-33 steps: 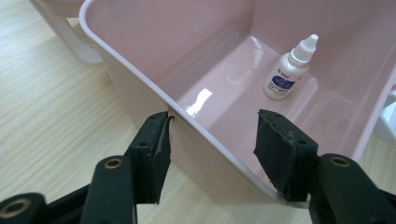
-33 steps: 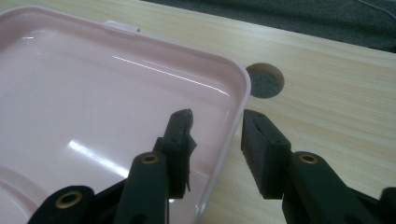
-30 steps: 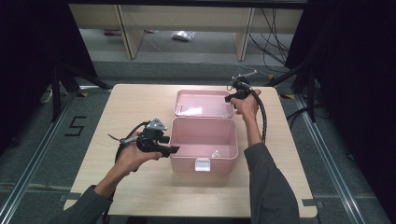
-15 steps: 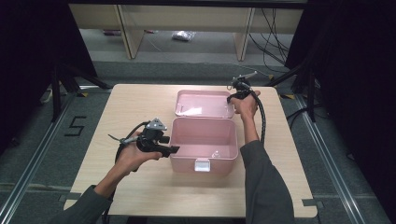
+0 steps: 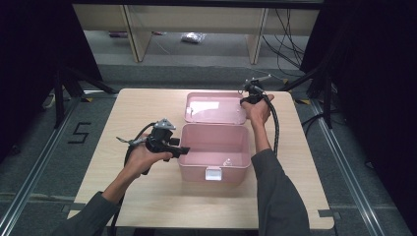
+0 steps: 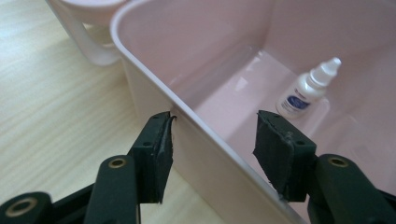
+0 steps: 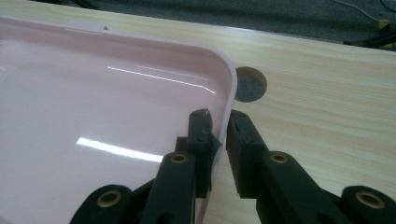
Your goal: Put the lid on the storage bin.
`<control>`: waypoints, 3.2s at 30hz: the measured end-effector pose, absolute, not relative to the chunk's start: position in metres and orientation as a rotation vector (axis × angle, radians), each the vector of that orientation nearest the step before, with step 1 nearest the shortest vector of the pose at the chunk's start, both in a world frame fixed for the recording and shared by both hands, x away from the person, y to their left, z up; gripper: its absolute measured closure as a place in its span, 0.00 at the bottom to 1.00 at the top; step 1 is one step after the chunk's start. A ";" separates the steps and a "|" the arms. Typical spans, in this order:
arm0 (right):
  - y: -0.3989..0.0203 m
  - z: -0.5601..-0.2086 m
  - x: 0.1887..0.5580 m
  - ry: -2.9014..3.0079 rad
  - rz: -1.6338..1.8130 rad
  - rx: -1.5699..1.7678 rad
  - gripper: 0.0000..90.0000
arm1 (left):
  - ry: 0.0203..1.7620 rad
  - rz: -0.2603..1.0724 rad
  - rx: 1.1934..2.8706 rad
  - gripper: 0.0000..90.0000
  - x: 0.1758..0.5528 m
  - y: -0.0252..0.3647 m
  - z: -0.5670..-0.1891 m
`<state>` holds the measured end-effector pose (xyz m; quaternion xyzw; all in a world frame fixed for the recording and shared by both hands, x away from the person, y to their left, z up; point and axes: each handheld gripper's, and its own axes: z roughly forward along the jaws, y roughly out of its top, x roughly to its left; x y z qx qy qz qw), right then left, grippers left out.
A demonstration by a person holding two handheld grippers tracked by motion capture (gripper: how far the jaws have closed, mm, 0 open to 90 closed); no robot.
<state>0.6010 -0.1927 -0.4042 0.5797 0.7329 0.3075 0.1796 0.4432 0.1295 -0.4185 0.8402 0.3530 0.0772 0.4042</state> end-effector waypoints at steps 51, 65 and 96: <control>-0.197 -0.370 0.578 1.955 0.982 1.559 0.94 | 0.990 0.282 2.114 0.85 0.492 0.103 -0.421; -0.200 -0.346 0.557 1.922 1.072 1.453 0.96 | 0.998 0.288 2.108 0.85 0.492 0.103 -0.421; -0.210 -0.322 0.496 1.877 1.189 1.250 0.97 | 1.006 0.295 2.084 0.85 0.494 0.103 -0.423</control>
